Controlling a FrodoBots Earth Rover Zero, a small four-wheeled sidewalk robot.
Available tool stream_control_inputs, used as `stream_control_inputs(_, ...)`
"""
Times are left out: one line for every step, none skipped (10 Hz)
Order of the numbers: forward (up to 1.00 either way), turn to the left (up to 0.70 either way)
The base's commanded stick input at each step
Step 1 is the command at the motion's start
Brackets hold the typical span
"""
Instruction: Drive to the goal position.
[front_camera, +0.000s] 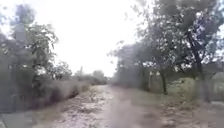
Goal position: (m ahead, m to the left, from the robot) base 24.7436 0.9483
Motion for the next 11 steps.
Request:
stream_control_inputs(0.85,0.00)
stream_control_inputs(0.85,0.00)
stream_control_inputs(0.85,0.15)
stream_control_inputs(0.85,0.33)
stream_control_inputs(0.85,0.29)
stream_control_inputs(0.85,0.01)
stream_control_inputs(0.85,0.00)
stream_control_inputs(0.85,0.00)
stream_control_inputs(0.85,0.00)
stream_control_inputs(0.85,0.14)
stream_control_inputs(0.85,0.34)
